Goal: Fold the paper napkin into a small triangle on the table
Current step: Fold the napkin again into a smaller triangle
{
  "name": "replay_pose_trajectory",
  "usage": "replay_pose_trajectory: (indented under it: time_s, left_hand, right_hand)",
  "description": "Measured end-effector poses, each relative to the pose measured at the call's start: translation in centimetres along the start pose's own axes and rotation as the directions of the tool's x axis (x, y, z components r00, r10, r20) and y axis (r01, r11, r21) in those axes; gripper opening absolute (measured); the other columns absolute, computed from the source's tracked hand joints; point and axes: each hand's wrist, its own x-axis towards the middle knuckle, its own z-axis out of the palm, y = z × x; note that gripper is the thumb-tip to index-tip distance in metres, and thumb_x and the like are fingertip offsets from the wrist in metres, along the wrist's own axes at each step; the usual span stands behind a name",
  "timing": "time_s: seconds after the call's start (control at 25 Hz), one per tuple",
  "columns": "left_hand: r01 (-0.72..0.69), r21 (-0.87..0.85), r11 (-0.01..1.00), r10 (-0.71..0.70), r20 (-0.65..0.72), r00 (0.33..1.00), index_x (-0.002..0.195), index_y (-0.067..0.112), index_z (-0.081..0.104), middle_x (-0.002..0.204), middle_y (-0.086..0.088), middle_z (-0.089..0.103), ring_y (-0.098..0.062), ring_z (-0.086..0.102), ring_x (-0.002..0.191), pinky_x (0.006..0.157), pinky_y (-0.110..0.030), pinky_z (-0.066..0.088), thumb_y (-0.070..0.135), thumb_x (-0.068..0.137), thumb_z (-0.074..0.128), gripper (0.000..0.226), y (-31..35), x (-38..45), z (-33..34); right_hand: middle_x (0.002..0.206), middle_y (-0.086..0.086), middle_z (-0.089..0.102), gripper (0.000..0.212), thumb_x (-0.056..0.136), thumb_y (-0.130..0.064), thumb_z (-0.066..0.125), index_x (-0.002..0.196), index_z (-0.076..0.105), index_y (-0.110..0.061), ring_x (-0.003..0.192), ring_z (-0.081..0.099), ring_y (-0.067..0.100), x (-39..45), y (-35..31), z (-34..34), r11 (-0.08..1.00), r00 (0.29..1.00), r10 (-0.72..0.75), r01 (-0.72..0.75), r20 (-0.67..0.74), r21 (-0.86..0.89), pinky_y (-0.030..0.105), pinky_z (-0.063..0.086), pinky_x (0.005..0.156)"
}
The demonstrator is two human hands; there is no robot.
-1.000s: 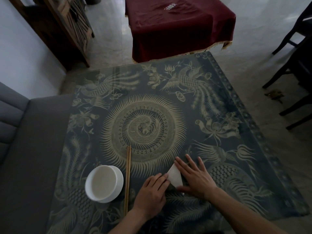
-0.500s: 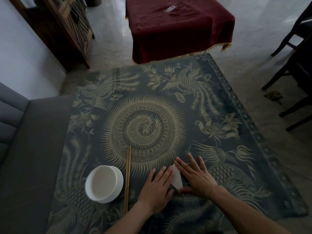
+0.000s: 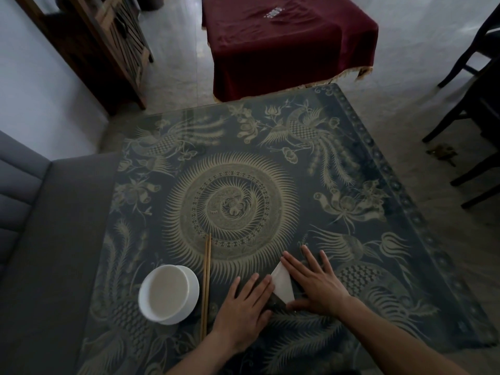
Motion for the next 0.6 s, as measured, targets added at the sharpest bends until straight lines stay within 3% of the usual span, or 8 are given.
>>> replay_pose_trajectory:
  time_s: [0.24, 0.4, 0.48, 0.6]
  left_hand:
    - [-0.031, -0.020, 0.999, 0.030, -0.061, 0.998, 0.146, 0.022, 0.042, 0.153, 0.004, 0.039, -0.022, 0.040, 0.138, 0.110, -0.050, 0.035, 0.043, 0.096, 0.045, 0.054, 0.0, -1.8, -0.1]
    - [0.011, -0.077, 0.997, -0.020, -0.107, 0.994, 0.139, 0.021, 0.049, 0.141, 0.003, 0.053, -0.021, 0.048, 0.130, 0.105, -0.044, 0.041, 0.035, 0.091, 0.050, 0.050, 0.7, -1.1, -0.5]
    - [0.028, -0.100, 0.995, -0.040, -0.115, 0.993, 0.140, 0.020, 0.047, 0.138, 0.003, 0.054, -0.020, 0.047, 0.130, 0.106, -0.044, 0.040, 0.034, 0.091, 0.051, 0.051, 1.3, -0.3, -0.6]
    - [0.035, -0.130, 0.991, -0.048, -0.103, 0.993, 0.143, 0.022, 0.041, 0.140, 0.006, 0.053, -0.020, 0.045, 0.131, 0.106, -0.045, 0.039, 0.035, 0.092, 0.049, 0.053, 1.5, 0.3, -0.5]
  right_hand:
    - [0.153, -0.020, -0.033, 0.110, 0.068, -0.094, 0.024, 0.145, -0.029, -0.036, 0.136, -0.039, 0.025, 0.1, 0.0, 0.0, 1.000, 1.000, -0.001, 0.001, 0.016, 0.002, 0.061, -0.022, 0.107]
    - [0.154, -0.018, -0.031, 0.108, 0.070, -0.092, 0.022, 0.147, -0.026, -0.035, 0.137, -0.038, 0.027, 0.0, -0.1, -0.2, 1.000, 1.000, -0.002, 0.002, 0.006, -0.020, 0.060, -0.021, 0.108]
    - [0.159, -0.013, -0.019, 0.102, 0.076, -0.089, 0.021, 0.152, -0.013, -0.030, 0.141, -0.029, 0.031, -0.2, -0.5, -0.5, 1.000, 0.999, -0.009, 0.008, -0.042, -0.027, 0.058, -0.017, 0.110]
    - [0.162, -0.001, 0.014, 0.086, 0.089, -0.077, 0.024, 0.154, 0.021, -0.020, 0.146, -0.003, 0.036, -1.0, -1.2, -1.1, 0.999, 0.991, 0.008, -0.013, -0.133, -0.039, 0.053, -0.004, 0.112]
